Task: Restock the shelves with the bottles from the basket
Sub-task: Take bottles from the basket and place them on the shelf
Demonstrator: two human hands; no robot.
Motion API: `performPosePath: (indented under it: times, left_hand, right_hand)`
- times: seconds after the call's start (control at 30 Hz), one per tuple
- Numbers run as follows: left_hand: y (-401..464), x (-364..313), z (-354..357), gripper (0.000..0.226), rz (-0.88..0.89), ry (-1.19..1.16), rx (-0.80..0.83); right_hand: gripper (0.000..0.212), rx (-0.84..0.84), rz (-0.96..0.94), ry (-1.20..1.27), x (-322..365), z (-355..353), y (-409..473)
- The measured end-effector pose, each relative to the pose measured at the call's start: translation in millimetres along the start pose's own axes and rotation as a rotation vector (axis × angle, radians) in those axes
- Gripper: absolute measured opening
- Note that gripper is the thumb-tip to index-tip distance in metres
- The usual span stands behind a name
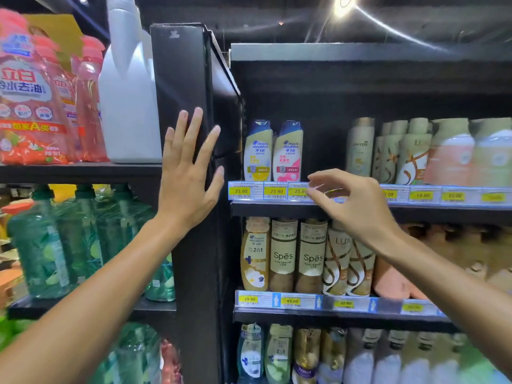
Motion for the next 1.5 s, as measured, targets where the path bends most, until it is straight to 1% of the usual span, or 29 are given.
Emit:
performPosePath:
  times: [0.07, 0.17, 0.23, 0.33, 0.4, 0.5, 0.6, 0.7, 0.8, 0.87, 0.97, 1.03, 1.13, 1.23, 1.3, 1.4, 1.5]
  left_hand:
    - [-26, -14, 5, 0.064, 0.059, -0.043, 0.032]
    - [-81, -38, 20, 0.055, 0.117, -0.158, 0.089]
    - [-129, -57, 41, 0.048, 0.14, -0.225, 0.178]
    - [-211, -96, 84, 0.039, 0.211, -0.311, 0.37]
    - [-274, -123, 118, 0.035, 0.252, -0.387, 0.533]
    - [-370, -155, 167, 0.04, 0.226, -0.47, 0.793]
    - [-463, -180, 203, 0.046, 0.17, -0.499, 1.047]
    - [-543, -205, 215, 0.041, 0.138, -0.545, 1.234]
    - [-606, -230, 210, 0.037, 0.122, -0.535, 1.353]
    - [-641, -244, 209, 0.031, 0.051, -0.55, 1.464]
    - [-686, -261, 214, 0.037, -0.1, -0.521, 1.66]
    - [-711, -276, 216, 0.043, -0.209, -0.521, 1.762]
    - [-757, -299, 224, 0.046, -0.353, -0.521, 1.887]
    - [-810, -321, 247, 0.042, -0.467, -0.533, 1.966]
    - [-843, -338, 265, 0.039, -0.508, -0.554, 2.009]
    - [-902, -358, 300, 0.046, -0.586, -0.561, 2.037]
    - [-969, -374, 330, 0.049, -0.669, -0.587, 2.07]
  right_hand:
    - [0.02, 0.056, -0.008, -0.004, -2, 15, -31]
    - [0.027, 0.168, -0.002, -0.125, -11, 50, -80]
    - [0.031, 0.262, 0.024, -0.19, -23, 79, -116]
    - [0.038, 0.427, 0.122, -0.189, -50, 129, -176]
    - [0.038, 0.519, 0.169, -0.164, -68, 161, -225]
    - [0.037, 0.673, 0.317, -0.157, -99, 204, -309]
    - [0.044, 0.815, 0.494, -0.106, -126, 230, -394]
    - [0.044, 0.989, 0.636, -0.094, -143, 239, -475]
    - [0.044, 1.111, 0.751, -0.071, -163, 242, -546]
    - [0.046, 1.19, 0.82, -0.039, -177, 244, -585]
    - [0.045, 1.253, 0.898, 0.006, -197, 243, -627]
    - [0.044, 1.298, 0.921, 0.062, -212, 249, -650]
    - [0.042, 1.412, 0.952, 0.115, -237, 271, -692]
    - [0.043, 1.488, 1.002, 0.141, -262, 302, -743]
    - [0.044, 1.519, 1.033, 0.138, -277, 325, -777]
    - [0.047, 1.553, 1.059, 0.153, -298, 368, -831]
    - [0.047, 1.541, 1.105, 0.182, -318, 413, -890]
Point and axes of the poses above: each hand's wrist, its own y-axis towards the middle knuckle, its own z-axis out of the palm, x = y × z, the point moved 9 cm from there along y, towards the middle knuckle, and after that the axes turned 12 degrees about x, right-handed, at the moved point
